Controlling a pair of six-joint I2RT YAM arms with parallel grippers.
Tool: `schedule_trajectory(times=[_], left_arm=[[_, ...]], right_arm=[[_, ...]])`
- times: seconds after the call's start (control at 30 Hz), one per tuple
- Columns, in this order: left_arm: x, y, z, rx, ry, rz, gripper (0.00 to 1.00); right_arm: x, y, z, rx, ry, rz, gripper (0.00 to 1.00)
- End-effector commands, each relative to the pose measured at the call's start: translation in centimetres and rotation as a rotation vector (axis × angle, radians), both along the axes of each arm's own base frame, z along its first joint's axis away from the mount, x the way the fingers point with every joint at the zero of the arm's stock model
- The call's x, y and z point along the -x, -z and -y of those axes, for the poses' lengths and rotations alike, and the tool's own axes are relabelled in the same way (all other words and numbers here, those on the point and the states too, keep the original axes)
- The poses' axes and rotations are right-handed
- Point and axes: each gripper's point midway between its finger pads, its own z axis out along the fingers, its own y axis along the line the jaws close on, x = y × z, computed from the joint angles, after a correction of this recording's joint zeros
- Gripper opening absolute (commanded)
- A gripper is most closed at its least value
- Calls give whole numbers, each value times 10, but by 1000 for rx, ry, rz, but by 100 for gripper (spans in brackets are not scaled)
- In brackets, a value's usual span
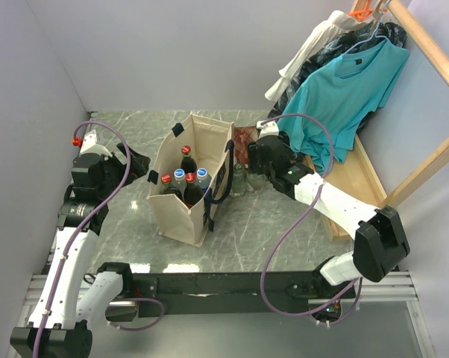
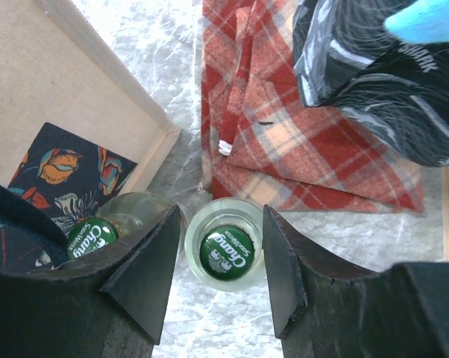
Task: Take the beverage out of the canvas bag
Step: Place the drink at the center of the board.
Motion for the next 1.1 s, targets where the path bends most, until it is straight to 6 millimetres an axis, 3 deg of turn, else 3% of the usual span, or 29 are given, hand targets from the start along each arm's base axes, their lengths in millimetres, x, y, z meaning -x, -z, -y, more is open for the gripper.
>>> schedule_trajectory(times=[0.0,0.5,0.6,0.63,0.7,0.73,1.07], left_arm=[[-1,-8,-3,7,-22,31,96],[-1,-13,-9,-2,-53,41,96],[0,-15,-9,-6,-48,48,96],[0,-16,-8,-4,-44,52,96],[0,-17,-6,-1,-35,60,96],[-1,-17,-5,1,-31,58,96],[-5,-17,2,20,4,55,96]], right_arm=[[-8,-61,7,-37,32,137,56],[8,-138,16,-66,-3,246,59],[12,-150,7,-80,-66,244,67],[13,-163,2,-96,-92,255,67],[14,-163,-2,-85,-114,226,67],[16,-175,-6,-97,-133,238,67],[35,-186,-53,-57,-318,185,68]])
